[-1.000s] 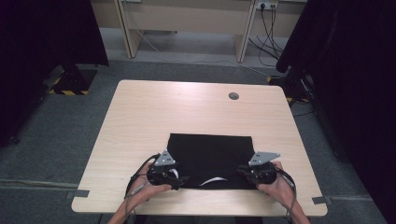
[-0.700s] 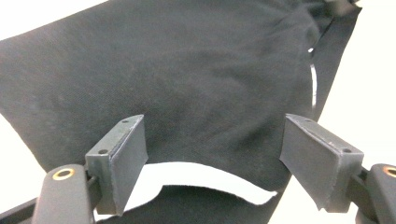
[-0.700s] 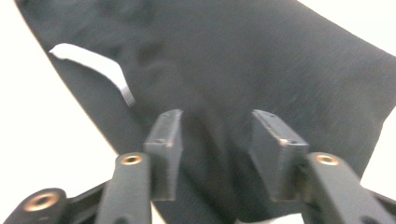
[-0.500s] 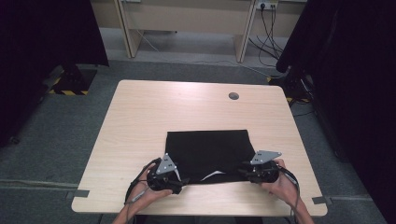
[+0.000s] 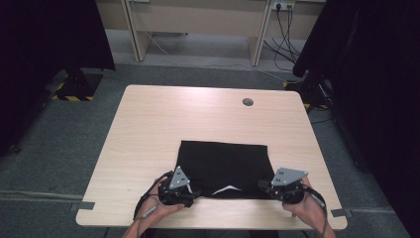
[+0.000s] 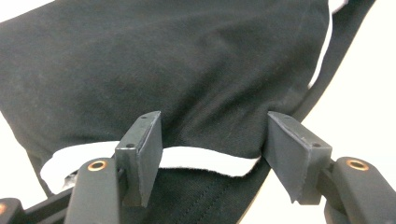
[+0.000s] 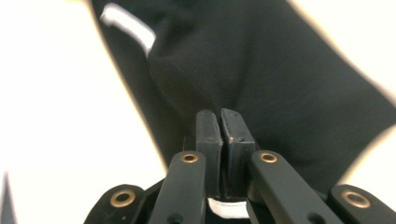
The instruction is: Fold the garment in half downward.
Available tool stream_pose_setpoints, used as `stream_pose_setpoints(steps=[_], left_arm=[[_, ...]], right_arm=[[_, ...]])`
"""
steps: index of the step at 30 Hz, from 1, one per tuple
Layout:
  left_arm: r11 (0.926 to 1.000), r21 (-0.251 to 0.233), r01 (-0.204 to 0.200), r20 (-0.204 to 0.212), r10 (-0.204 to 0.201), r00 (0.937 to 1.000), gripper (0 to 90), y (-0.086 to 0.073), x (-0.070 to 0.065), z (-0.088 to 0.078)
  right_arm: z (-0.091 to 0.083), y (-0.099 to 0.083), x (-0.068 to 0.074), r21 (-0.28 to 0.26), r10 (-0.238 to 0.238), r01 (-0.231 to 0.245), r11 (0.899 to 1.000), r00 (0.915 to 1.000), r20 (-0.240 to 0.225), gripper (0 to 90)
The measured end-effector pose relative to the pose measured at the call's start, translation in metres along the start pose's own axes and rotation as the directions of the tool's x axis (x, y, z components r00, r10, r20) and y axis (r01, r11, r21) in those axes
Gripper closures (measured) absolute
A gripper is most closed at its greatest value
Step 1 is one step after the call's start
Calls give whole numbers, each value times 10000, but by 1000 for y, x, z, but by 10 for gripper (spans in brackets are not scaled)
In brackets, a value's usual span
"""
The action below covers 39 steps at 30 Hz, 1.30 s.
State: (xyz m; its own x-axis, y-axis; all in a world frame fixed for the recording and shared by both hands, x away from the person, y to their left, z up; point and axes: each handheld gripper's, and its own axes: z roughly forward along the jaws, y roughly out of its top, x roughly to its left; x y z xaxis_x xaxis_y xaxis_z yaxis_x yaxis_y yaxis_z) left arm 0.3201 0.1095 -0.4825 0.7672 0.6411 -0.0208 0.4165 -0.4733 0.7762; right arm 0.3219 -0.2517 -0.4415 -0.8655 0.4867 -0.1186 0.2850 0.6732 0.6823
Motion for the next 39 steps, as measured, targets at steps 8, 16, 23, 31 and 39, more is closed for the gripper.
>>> stream_pose_setpoints(steps=[8,16,23,31,39], left_arm=[[9954,-671,-682,-481,651,9967,318,1,-5,-11],[9856,-1261,-1131,234,1169,9929,535,4,-18,-12],[9909,-562,-1222,410,1246,9914,815,6,-9,4],[9943,-156,-1056,1054,1067,9887,846,-8,-3,-17],[9966,-356,-749,772,775,9940,476,7,-4,-25]], right_arm=[[14,-22,3,-151,1082,-1095,9939,9916,-708,667],[10,-15,0,-767,1719,-1753,9815,9839,-491,489],[13,3,-20,-1232,2313,-2242,9667,9718,464,475],[33,-18,-25,-657,2785,-2732,9597,9561,917,462],[30,-13,-27,-475,2973,-2936,9548,9465,1259,373]])
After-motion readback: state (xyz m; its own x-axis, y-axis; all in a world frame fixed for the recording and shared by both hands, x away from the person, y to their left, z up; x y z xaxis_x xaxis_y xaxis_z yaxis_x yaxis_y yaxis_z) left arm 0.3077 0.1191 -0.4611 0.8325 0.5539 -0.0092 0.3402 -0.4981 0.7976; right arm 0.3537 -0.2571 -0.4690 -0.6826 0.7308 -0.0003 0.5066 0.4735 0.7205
